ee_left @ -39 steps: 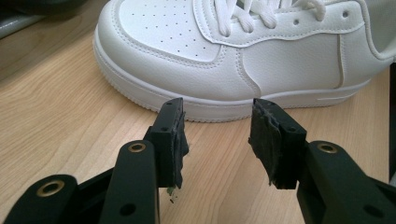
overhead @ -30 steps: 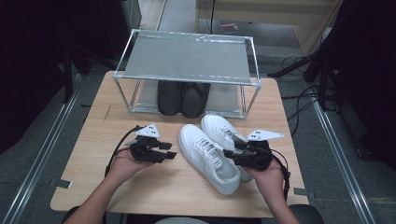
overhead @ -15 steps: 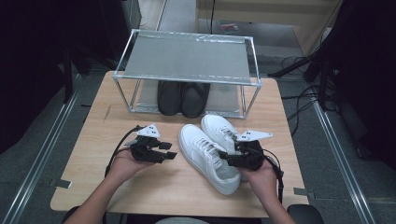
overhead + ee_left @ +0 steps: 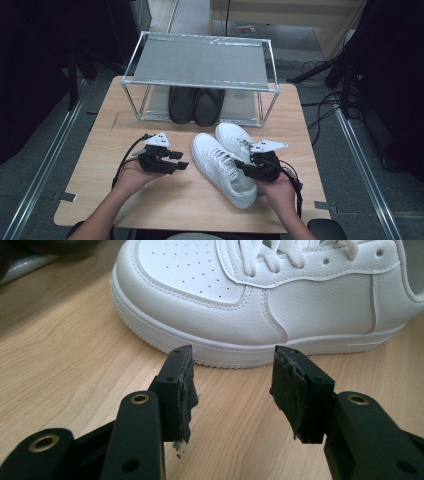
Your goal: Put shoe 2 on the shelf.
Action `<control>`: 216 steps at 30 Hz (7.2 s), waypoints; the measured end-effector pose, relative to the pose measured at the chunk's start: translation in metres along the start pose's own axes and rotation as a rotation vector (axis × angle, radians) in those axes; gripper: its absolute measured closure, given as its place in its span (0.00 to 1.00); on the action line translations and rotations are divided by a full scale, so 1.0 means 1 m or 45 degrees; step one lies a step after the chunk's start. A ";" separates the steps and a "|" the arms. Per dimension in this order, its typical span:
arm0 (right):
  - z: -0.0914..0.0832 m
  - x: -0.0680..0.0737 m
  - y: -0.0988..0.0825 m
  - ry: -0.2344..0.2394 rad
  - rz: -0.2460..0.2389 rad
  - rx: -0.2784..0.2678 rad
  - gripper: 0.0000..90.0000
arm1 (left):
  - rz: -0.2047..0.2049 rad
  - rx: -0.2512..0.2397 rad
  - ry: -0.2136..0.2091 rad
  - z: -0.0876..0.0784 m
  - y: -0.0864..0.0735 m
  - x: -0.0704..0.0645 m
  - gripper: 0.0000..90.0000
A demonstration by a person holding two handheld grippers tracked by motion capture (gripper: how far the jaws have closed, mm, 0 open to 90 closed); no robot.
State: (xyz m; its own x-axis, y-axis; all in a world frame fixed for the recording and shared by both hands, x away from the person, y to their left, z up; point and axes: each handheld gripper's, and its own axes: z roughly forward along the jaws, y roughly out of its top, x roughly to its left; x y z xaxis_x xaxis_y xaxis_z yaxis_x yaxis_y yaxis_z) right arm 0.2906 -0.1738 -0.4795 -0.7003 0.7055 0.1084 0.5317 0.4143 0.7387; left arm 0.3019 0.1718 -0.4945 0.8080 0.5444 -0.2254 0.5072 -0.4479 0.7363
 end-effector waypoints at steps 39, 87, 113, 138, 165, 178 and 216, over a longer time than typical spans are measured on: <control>-0.021 -0.008 0.018 0.213 -0.038 0.053 0.84 | -0.172 -0.093 0.153 -0.039 -0.022 0.039 0.48; 0.002 0.006 0.185 0.561 -0.353 0.066 0.84 | -0.291 -0.113 0.278 -0.091 -0.072 0.073 0.42; -0.041 0.018 0.278 0.477 -0.272 -0.067 0.83 | -0.289 -0.095 0.263 -0.089 -0.073 0.073 0.42; 0.033 -0.027 0.363 -0.147 0.129 -0.044 0.83 | -0.270 -0.101 0.262 -0.090 -0.073 0.075 0.42; 0.086 -0.034 0.387 -0.466 0.374 0.041 0.80 | -0.240 -0.085 0.250 -0.085 -0.070 0.071 0.42; 0.087 -0.027 0.383 -0.370 0.432 0.045 0.78 | -0.234 -0.079 0.254 -0.084 -0.069 0.072 0.42; 0.048 -0.039 0.351 -0.169 0.192 -0.078 0.49 | -0.206 -0.032 0.240 -0.076 -0.065 0.071 0.42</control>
State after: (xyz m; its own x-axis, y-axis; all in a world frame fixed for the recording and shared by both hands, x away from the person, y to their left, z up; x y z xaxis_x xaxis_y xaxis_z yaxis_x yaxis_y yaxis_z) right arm 0.5274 -0.0284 -0.2566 -0.5441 0.8280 0.1354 0.5929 0.2653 0.7604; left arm 0.3036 0.2931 -0.5098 0.6455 0.7313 -0.2201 0.6158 -0.3279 0.7165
